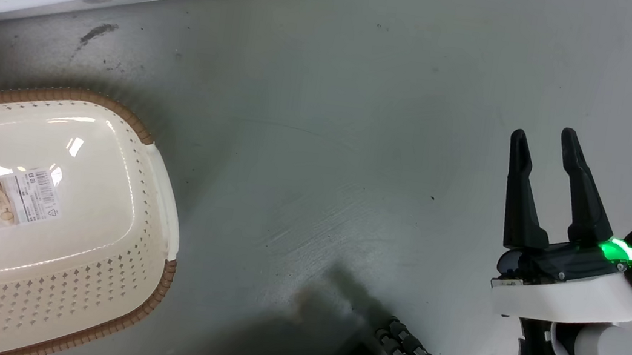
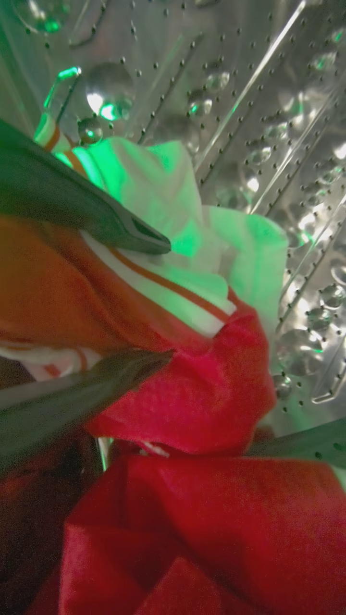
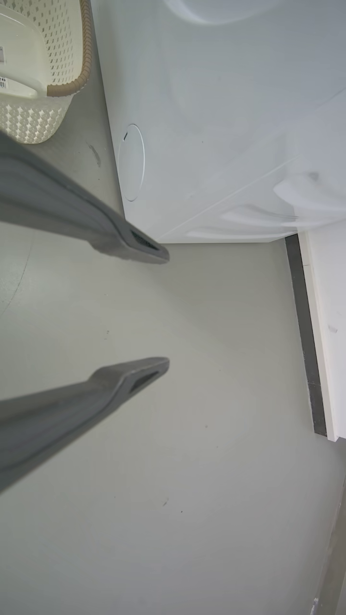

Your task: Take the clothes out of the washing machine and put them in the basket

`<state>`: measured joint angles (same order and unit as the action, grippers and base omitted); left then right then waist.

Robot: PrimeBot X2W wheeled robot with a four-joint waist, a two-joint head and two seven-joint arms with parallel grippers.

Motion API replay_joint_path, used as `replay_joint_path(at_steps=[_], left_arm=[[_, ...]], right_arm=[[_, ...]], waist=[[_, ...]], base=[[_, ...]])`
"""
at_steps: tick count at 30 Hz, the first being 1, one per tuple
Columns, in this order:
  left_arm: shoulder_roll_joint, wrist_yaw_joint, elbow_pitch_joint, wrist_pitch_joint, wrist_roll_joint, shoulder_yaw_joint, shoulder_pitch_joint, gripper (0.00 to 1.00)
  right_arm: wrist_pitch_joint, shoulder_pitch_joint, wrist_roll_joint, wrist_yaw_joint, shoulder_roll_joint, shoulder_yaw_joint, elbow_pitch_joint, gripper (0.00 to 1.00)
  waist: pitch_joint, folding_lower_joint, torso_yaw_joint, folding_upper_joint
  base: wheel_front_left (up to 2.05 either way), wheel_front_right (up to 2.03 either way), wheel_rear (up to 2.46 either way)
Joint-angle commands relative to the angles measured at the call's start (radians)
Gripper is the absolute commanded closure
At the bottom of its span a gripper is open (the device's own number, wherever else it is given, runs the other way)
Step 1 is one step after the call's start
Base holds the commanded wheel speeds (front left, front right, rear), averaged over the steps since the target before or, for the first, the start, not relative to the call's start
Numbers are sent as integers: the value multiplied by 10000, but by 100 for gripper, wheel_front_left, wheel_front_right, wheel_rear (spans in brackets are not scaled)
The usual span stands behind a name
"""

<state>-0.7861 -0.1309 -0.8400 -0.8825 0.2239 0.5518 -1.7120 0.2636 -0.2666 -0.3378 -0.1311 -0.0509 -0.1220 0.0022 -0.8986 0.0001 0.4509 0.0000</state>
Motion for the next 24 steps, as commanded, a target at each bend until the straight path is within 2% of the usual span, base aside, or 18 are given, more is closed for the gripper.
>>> replay_joint_path(at_steps=[1, 6, 7, 8, 17, 24], left_arm=[[-67, 15, -37, -67, 10, 45, -36, 0], [-38, 47, -137, -250, 242, -9, 151, 0], [-22, 46, -147, -304, 278, -7, 165, 63], [-13, 44, -151, -330, 334, -6, 173, 100], [60, 148, 100, 720, 437, 4, 128, 100], [558, 632, -75, 3557, 648, -237, 815, 100]], right_arm=[[18, -141, -80, 7, 11, 23, -54, 0], [18, -172, -58, 7, 11, 159, -168, 0], [18, -186, -37, 7, 11, 182, -181, 0], [18, -196, -9, 7, 11, 199, -188, 0], [18, -337, 106, 7, 11, 345, -176, 0], [18, -444, 411, 7, 9, 819, -99, 0]], waist=[[-46, -1, 31, 0], [-159, -1, -18, 0], [-176, -1, -32, 0], [-187, -1, -42, 0], [-4, -1, -220, 0], [780, -1, -651, 0]], base=[[0, 0, 0], [0, 0, 0], [0, 0, 0], [0, 0, 0], [0, 0, 0], [0, 0, 0]])
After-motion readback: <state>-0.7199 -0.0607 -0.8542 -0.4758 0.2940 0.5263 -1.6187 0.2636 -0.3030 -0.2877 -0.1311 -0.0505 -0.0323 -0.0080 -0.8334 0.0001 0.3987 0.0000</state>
